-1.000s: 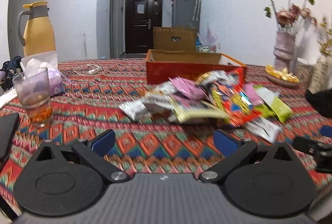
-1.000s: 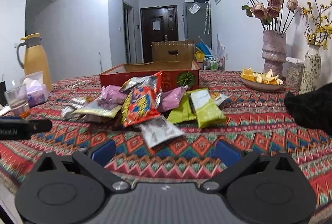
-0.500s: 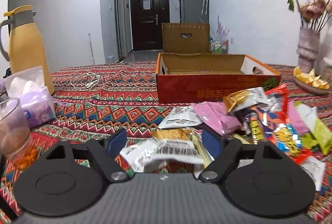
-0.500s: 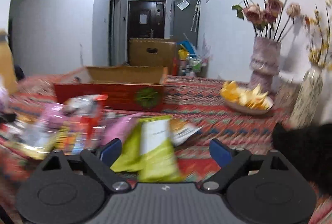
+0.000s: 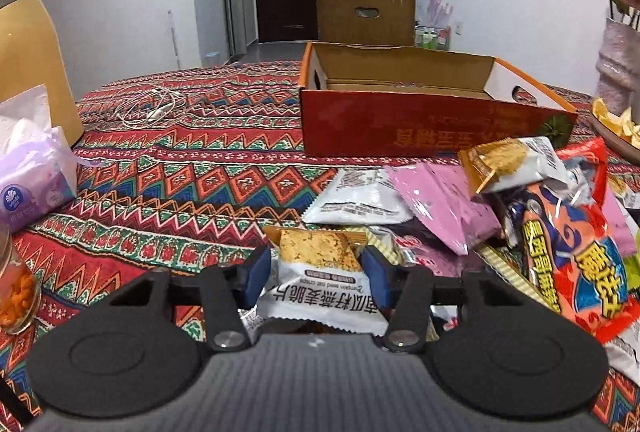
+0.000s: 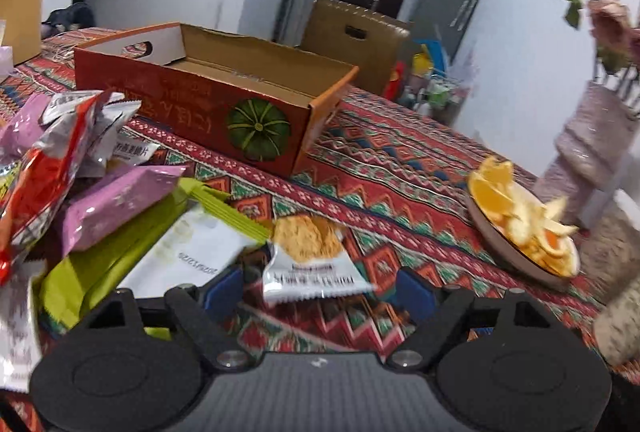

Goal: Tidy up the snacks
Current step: 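Carry both held packets up and over the open orange box, then open both tools to drop the packets into the orange box, then move both open tools back toward the snack pile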

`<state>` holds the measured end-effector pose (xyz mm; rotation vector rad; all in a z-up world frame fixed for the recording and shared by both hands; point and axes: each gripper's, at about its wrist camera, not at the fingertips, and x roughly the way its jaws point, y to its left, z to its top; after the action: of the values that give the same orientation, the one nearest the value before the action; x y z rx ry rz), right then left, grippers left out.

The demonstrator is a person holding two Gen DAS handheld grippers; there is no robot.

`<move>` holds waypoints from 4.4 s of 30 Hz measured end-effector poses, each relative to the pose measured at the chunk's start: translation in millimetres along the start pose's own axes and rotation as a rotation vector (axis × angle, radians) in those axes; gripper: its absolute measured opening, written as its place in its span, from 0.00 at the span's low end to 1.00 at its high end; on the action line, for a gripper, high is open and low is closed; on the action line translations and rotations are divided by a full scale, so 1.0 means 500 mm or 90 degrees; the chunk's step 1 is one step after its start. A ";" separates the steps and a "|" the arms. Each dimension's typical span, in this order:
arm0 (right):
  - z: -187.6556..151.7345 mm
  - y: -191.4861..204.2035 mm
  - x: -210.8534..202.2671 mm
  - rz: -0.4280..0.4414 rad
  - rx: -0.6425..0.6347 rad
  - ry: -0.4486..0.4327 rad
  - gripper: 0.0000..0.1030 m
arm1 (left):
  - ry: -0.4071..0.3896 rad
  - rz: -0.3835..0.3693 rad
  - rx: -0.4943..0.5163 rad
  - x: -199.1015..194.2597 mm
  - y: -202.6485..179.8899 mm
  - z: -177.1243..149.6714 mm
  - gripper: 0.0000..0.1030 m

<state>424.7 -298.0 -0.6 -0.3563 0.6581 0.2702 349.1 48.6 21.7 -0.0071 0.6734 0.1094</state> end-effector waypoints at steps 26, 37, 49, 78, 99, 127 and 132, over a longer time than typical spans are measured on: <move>-0.140 0.044 -0.268 0.009 0.221 -0.105 0.42 | -0.043 -0.002 -0.036 -0.202 0.074 -0.007 0.47; -0.163 0.119 -0.393 0.059 0.244 -0.190 0.43 | -0.114 -0.053 -0.012 -0.288 0.009 0.027 0.47; -0.094 0.083 -0.368 0.034 0.231 -0.212 0.42 | -0.150 -0.088 0.037 -0.230 -0.042 0.119 0.47; 0.390 -0.052 0.108 0.079 0.151 -0.138 0.43 | -0.095 -0.086 -0.019 0.238 -0.016 0.442 0.47; 0.500 0.029 0.499 0.005 0.011 0.150 0.68 | 0.044 -0.076 0.005 0.503 -0.015 0.490 0.56; 0.340 0.017 -0.131 0.087 0.109 -0.084 0.90 | -0.142 -0.180 0.037 -0.160 0.049 0.272 0.97; 0.240 0.053 -0.212 0.108 0.136 -0.116 0.93 | -0.176 -0.169 0.022 -0.250 0.069 0.155 0.98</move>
<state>400.2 -239.2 148.9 -0.0697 0.5325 0.3853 296.6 73.6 161.0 -0.0467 0.3925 -0.1557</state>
